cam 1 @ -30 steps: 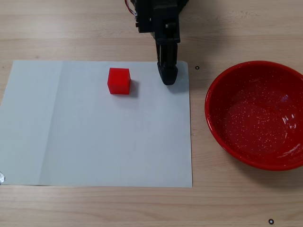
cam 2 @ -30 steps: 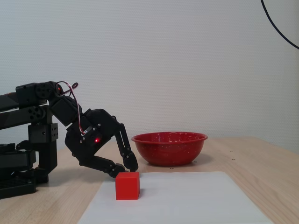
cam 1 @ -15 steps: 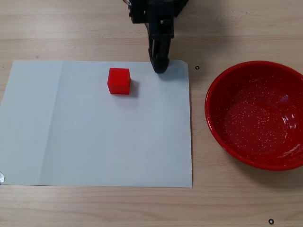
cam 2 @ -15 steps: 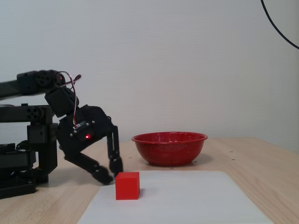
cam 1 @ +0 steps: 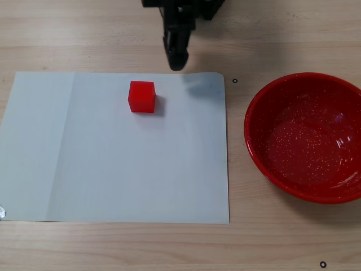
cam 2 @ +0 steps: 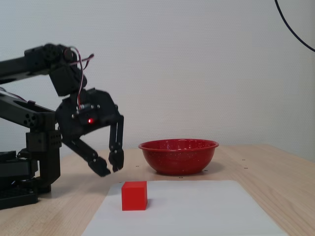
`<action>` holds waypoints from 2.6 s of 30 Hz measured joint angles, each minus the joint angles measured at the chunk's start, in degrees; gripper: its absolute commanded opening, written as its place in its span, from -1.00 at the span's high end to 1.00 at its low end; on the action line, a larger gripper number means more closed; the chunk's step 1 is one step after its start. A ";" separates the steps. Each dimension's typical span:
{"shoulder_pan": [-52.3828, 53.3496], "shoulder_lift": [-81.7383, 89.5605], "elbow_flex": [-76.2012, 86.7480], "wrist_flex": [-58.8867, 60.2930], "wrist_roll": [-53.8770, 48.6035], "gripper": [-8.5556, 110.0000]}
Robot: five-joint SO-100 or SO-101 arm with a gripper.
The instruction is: Grasp the red cube and put it in the red bowl.
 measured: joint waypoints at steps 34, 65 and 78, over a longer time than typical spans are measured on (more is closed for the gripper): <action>-11.43 -37.35 -33.57 10.63 2.29 0.03; -9.32 -56.43 -36.56 -3.78 0.53 -0.06; -9.32 -58.80 -36.56 -7.21 0.62 -0.05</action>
